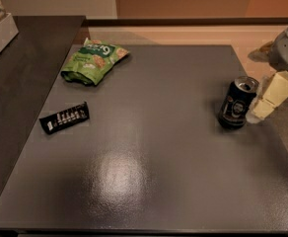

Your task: Pick pepsi can

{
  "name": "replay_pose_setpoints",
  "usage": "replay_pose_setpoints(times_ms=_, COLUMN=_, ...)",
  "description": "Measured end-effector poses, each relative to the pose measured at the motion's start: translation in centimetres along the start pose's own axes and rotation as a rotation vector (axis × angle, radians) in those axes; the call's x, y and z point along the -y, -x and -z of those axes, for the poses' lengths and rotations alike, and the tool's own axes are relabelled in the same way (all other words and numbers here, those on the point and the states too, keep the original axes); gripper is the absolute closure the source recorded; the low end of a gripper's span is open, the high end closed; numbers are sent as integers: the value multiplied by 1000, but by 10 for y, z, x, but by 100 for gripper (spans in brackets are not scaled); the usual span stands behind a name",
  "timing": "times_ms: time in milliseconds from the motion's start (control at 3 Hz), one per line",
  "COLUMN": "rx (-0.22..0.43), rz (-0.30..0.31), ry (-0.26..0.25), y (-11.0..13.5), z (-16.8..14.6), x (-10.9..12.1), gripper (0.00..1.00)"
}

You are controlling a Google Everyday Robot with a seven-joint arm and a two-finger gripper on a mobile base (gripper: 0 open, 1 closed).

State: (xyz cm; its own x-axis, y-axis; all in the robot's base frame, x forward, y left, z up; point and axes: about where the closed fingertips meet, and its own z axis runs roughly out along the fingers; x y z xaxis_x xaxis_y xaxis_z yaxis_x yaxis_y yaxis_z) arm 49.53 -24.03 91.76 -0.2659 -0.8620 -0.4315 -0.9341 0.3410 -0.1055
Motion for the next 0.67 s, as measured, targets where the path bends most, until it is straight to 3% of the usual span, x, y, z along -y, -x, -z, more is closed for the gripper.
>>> replay_pose_setpoints(times_ms=333, rx=1, rz=-4, ry=9, y=-1, z=-5, x=1, gripper=0)
replay_pose_setpoints(times_ms=667, rx=-1, rz=-7, ry=31, y=-4, z=-12, x=-3, gripper=17)
